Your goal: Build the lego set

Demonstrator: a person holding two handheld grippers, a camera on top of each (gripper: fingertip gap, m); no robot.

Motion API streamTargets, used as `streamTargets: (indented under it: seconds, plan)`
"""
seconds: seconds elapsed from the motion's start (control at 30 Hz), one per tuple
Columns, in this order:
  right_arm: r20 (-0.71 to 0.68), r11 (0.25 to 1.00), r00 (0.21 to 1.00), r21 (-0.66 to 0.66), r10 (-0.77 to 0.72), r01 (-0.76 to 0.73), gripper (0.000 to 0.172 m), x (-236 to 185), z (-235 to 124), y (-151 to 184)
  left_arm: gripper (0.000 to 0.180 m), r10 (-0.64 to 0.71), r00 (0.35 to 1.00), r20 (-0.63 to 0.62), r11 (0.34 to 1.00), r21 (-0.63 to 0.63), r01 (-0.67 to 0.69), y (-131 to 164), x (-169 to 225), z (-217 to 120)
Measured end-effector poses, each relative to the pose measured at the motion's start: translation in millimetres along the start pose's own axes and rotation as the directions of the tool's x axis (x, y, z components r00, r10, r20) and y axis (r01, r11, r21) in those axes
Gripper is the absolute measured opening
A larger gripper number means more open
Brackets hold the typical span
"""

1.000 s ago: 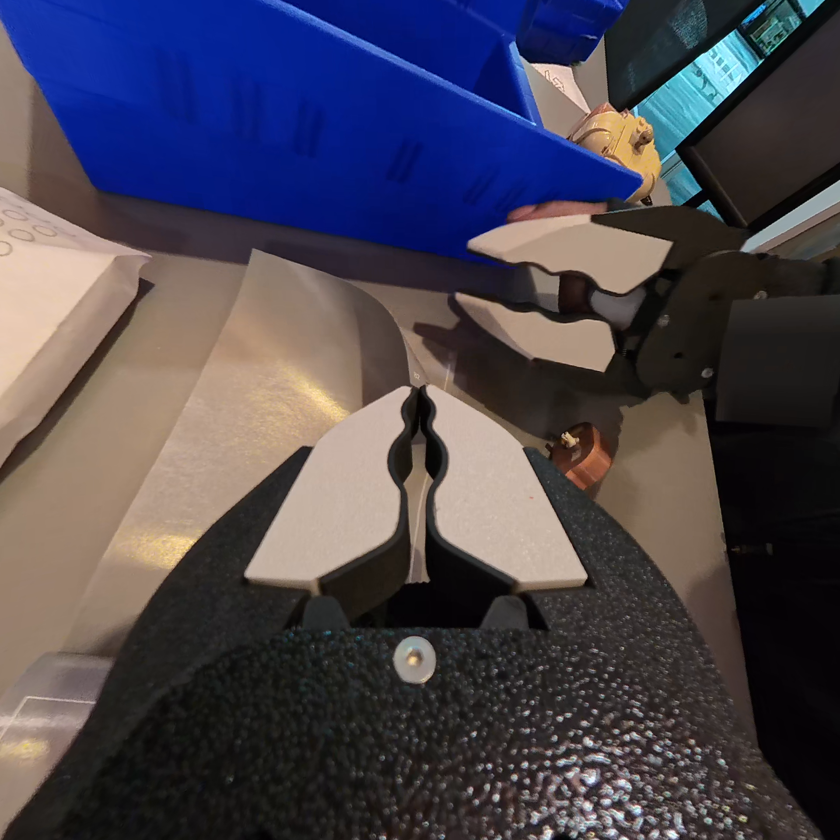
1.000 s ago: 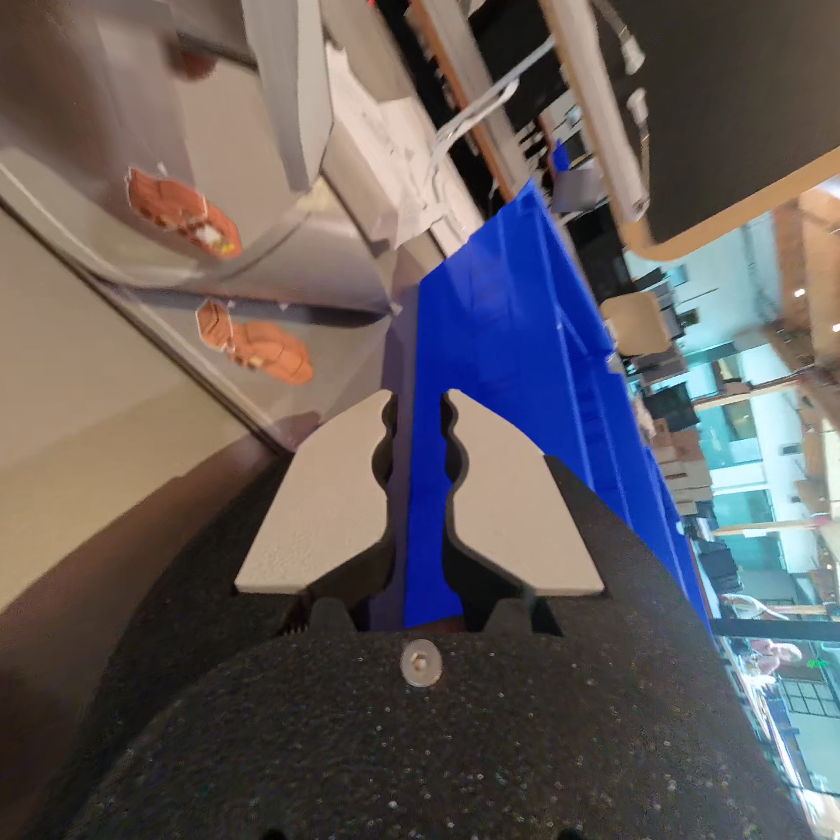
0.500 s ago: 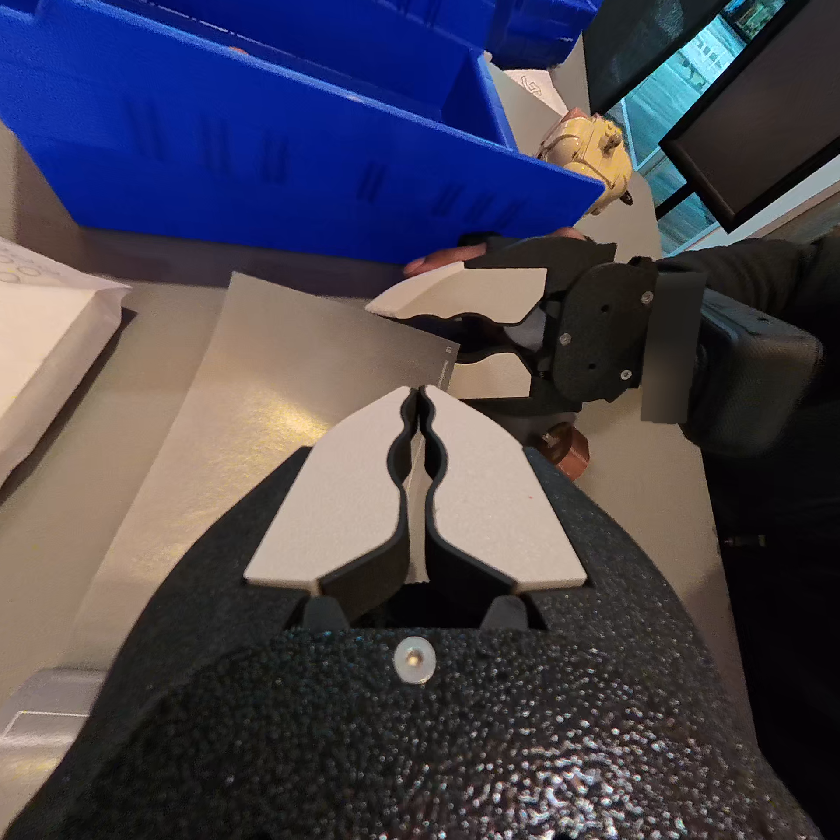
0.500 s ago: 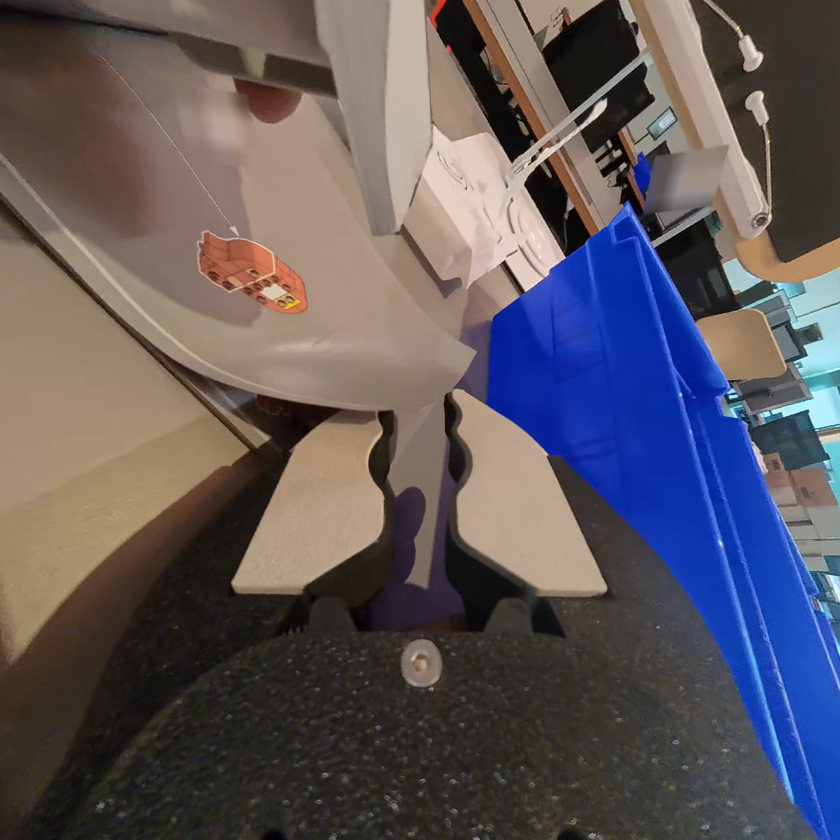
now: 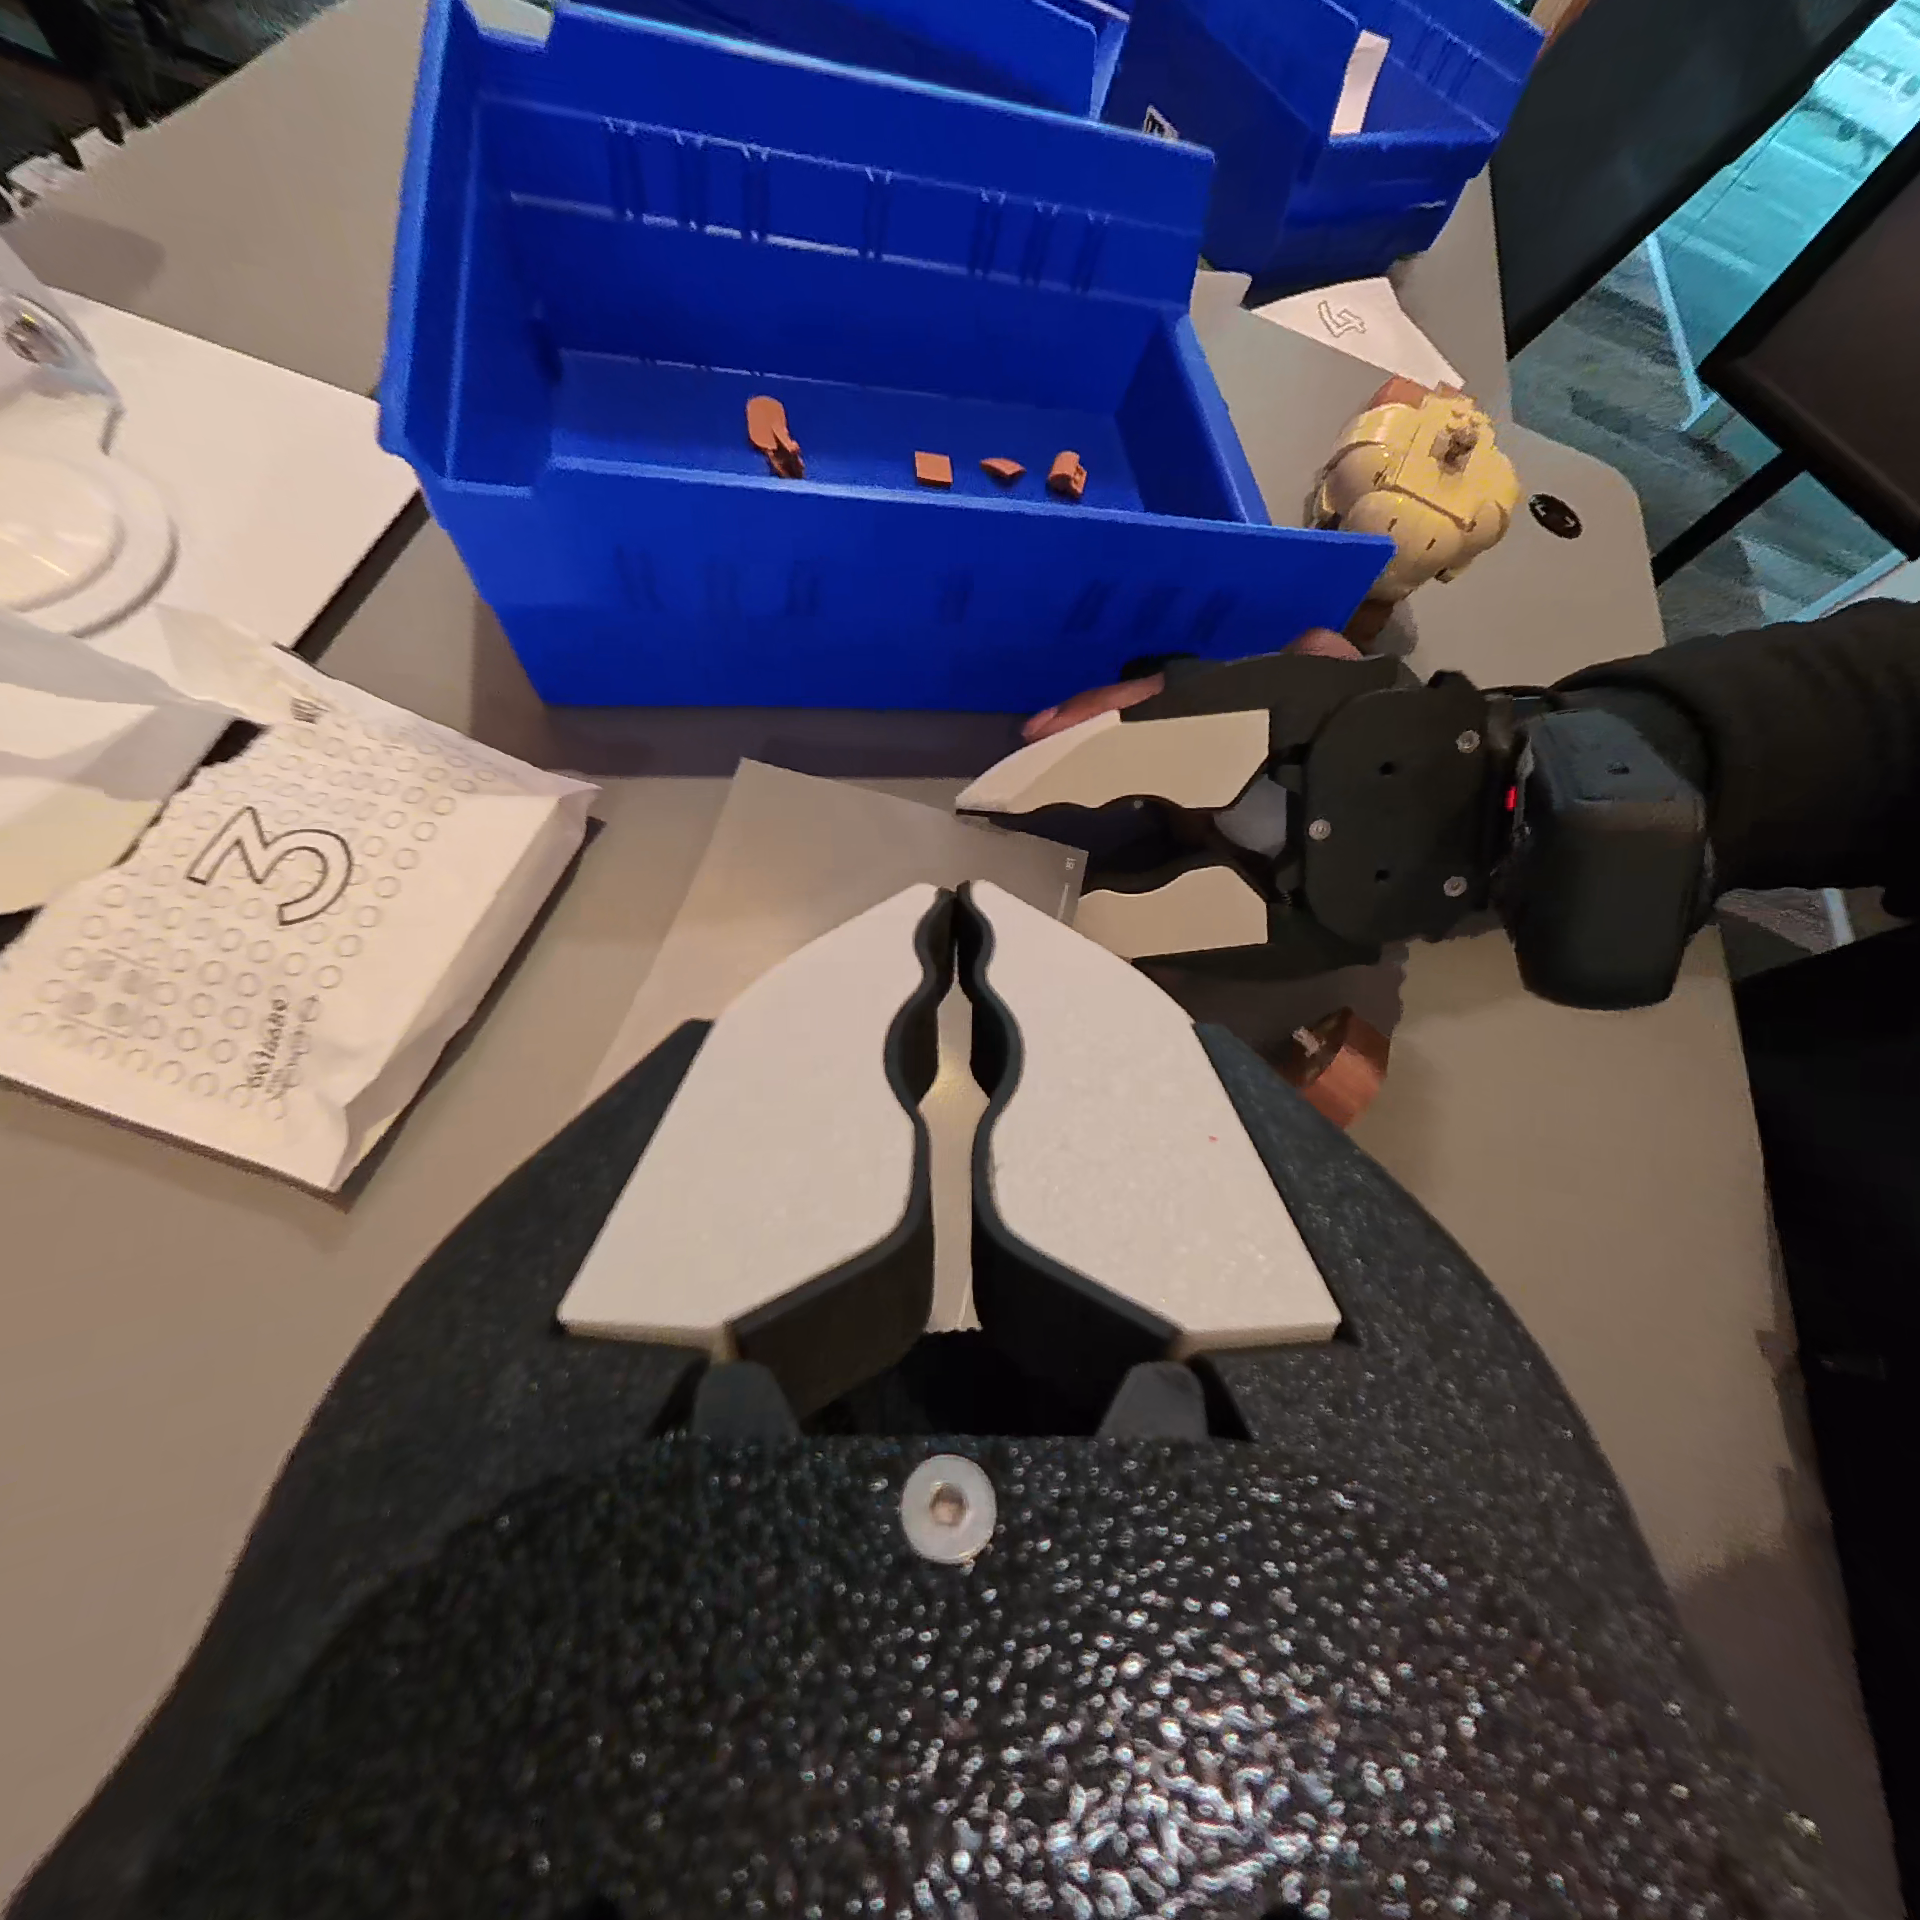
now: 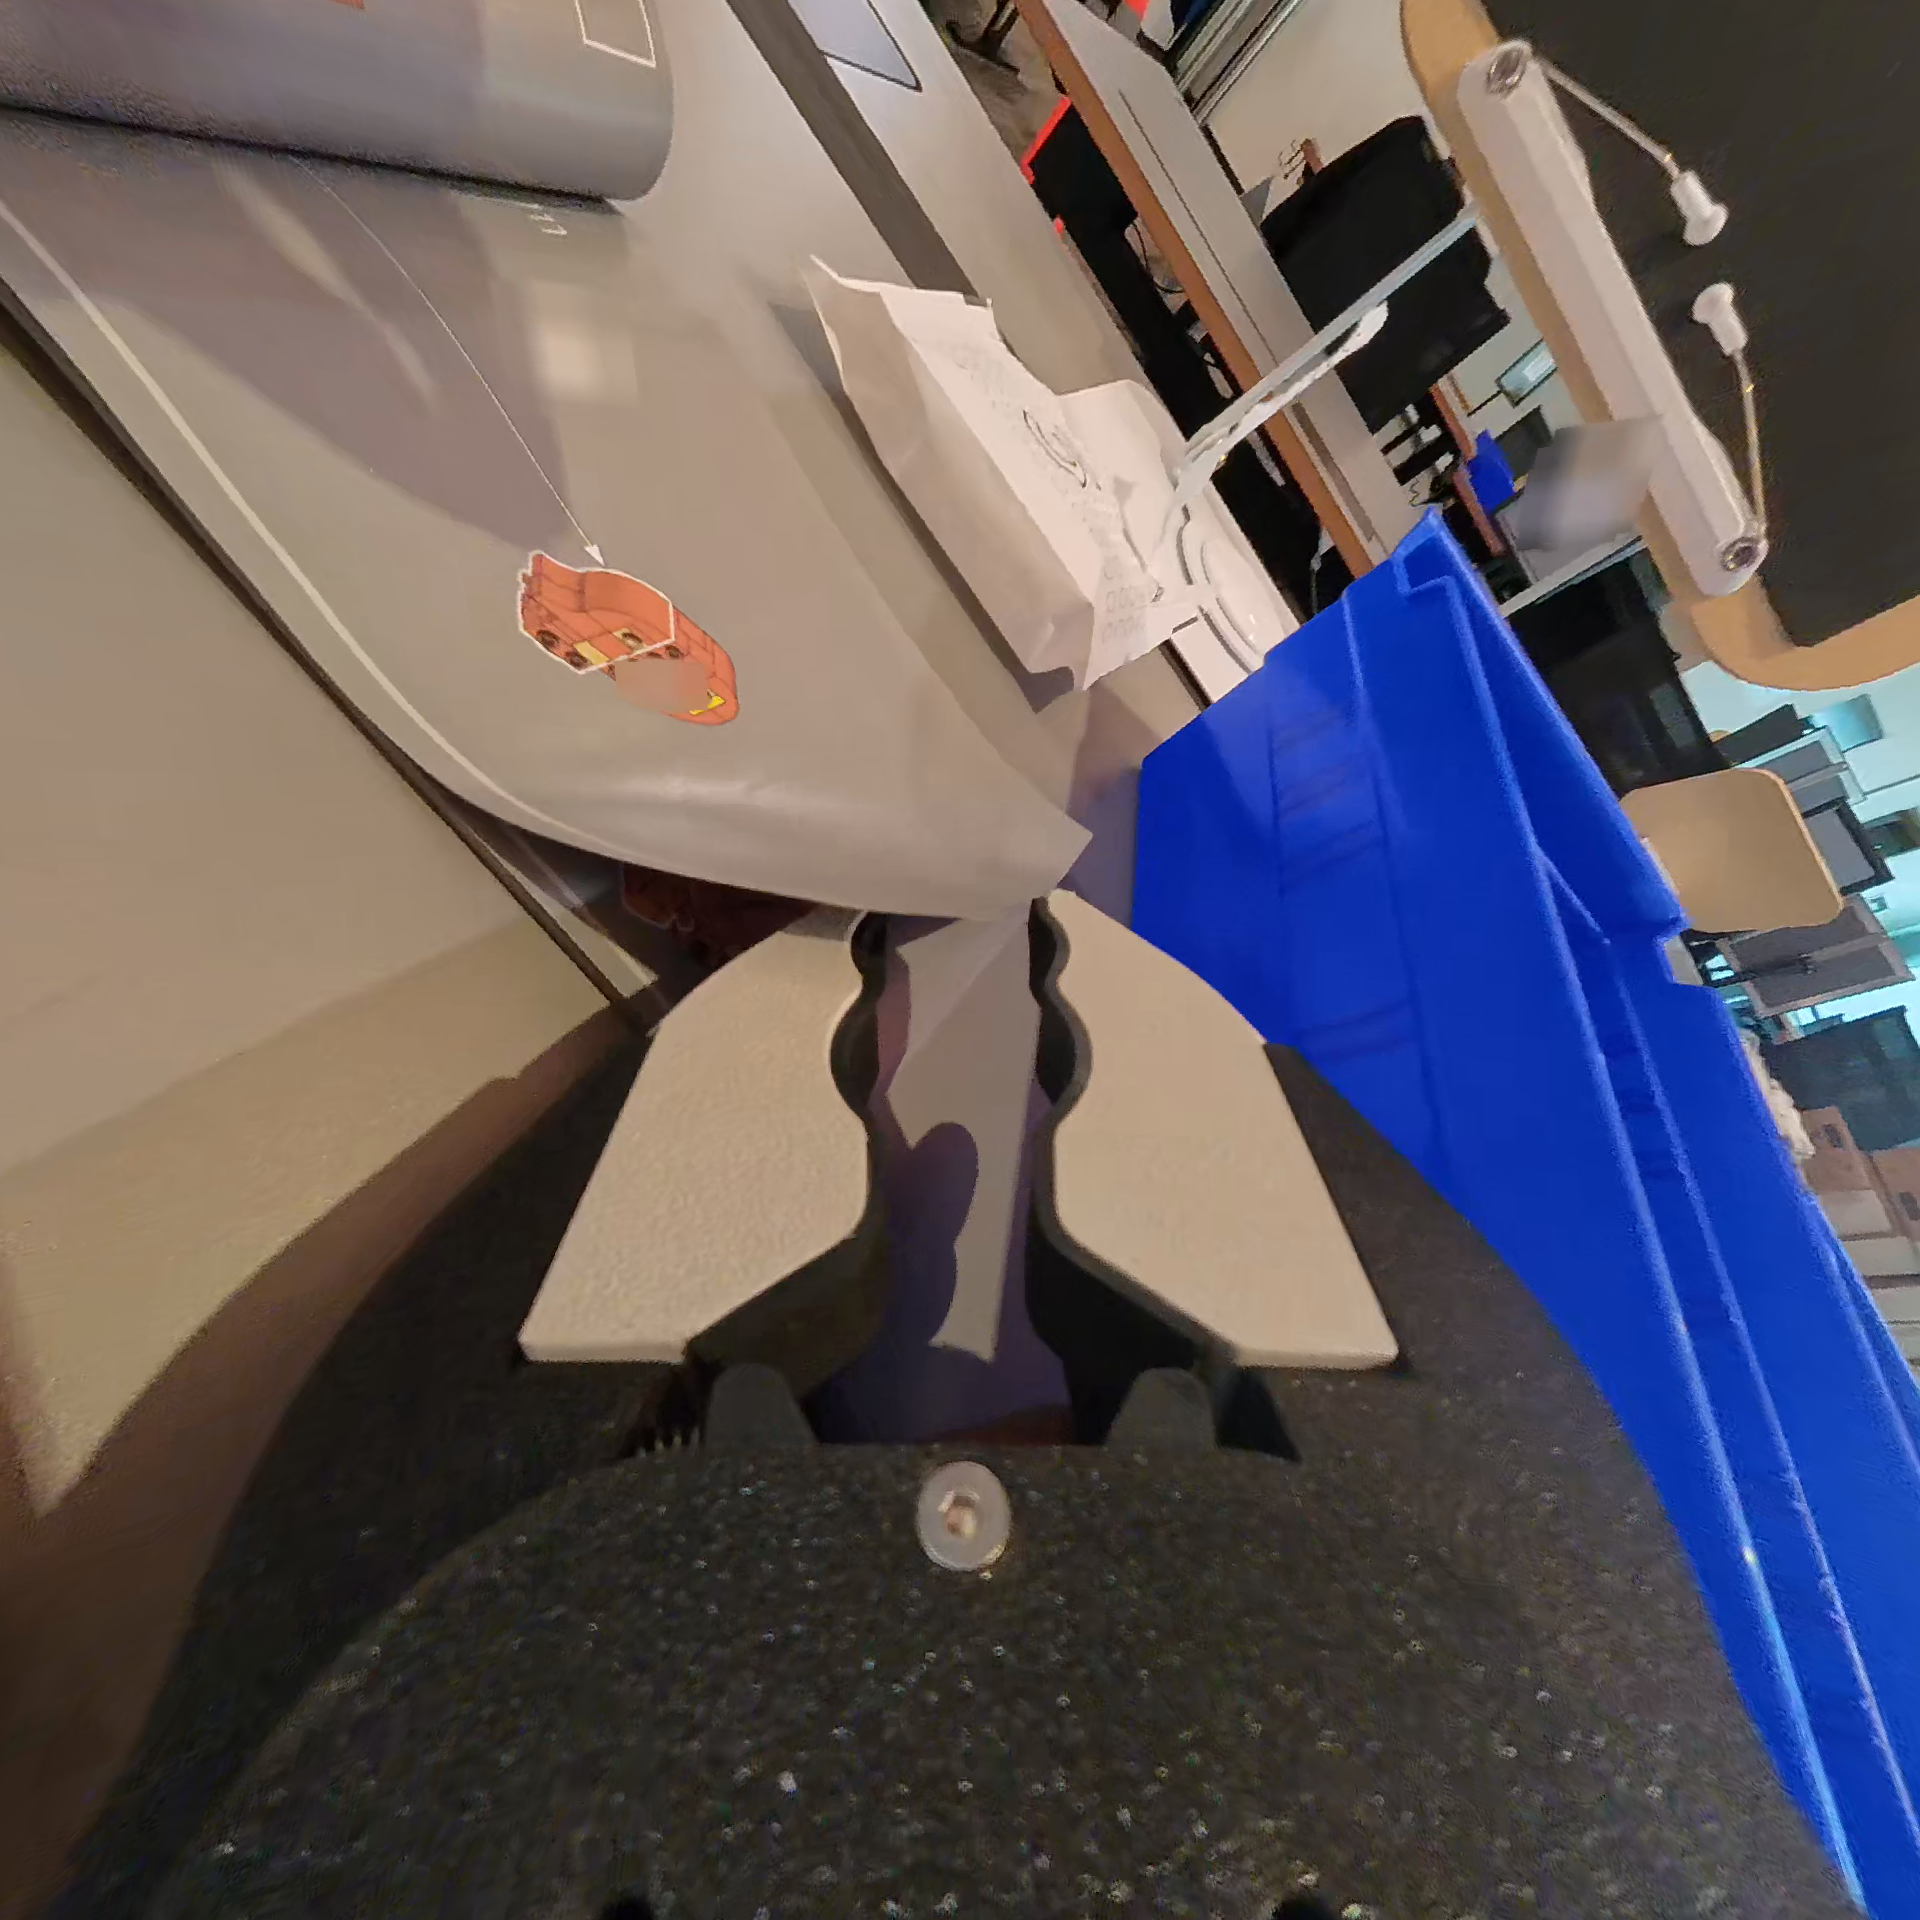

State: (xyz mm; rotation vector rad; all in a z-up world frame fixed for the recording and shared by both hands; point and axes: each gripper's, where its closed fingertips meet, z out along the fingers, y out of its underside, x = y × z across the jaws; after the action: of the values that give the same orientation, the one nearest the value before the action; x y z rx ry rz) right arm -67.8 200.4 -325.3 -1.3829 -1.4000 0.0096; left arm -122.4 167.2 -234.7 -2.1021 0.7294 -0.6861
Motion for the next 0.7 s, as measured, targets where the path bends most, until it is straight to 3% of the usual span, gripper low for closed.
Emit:
streamTargets:
  seconds: [0.47,0.7]
  plan:
    - [-0.103,0.995,0.991,-0.05,-0.088,0.083,0.027,5.2,11.7,-7.8,0.0,-0.002,0.998,0.058,0.996,0.091,-0.004,-17.8,-10.9,-39.7]
    - [-0.079,0.992,0.989,-0.051,-0.122,0.119,0.029,-1.2,26.4,-46.7,0.0,0.032,0.993,0.112,0.987,0.152,-0.049,-31.6,1.3,-71.5]
